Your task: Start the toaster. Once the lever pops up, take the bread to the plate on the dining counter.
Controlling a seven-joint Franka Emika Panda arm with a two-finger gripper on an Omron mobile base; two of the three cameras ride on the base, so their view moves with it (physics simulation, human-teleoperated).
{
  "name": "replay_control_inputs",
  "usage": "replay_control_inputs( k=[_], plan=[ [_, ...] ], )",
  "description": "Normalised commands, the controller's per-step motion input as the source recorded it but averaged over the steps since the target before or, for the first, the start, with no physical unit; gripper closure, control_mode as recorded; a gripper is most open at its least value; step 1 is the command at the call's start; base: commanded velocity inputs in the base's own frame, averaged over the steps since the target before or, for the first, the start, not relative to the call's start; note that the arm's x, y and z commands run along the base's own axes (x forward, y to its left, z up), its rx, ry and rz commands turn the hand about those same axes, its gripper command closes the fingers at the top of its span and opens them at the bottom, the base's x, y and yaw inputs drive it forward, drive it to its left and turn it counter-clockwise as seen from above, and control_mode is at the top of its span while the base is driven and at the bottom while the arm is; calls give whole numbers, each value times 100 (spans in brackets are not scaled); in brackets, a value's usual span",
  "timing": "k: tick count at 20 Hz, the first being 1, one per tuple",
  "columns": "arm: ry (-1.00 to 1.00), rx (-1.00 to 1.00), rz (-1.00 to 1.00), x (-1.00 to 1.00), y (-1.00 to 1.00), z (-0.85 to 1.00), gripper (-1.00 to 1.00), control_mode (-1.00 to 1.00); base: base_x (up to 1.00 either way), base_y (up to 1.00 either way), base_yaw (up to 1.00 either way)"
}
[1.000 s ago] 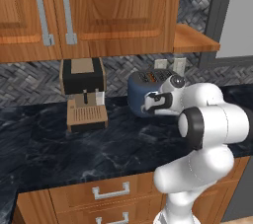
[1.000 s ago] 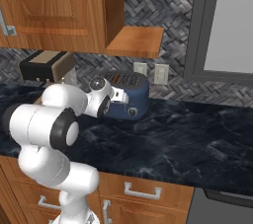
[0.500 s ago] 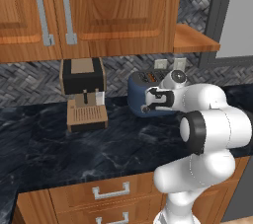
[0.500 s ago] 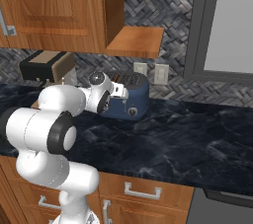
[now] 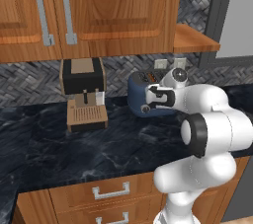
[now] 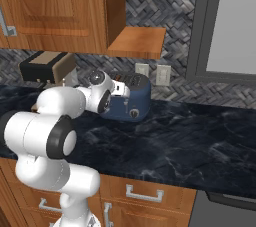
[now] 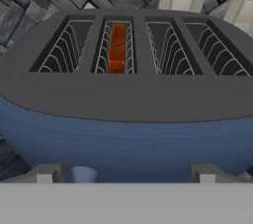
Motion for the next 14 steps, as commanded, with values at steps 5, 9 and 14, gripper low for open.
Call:
replay_control_inputs(
  k=[5,9,14],
  plan=[
    [-13,0,-1,0,3,7,-100,-100,0,0,0],
    [-17,0,-1,0,1,4,-100,-100,0,0,0],
    [-14,0,-1,0,0,2,-100,-100,0,0,0]
  ],
)
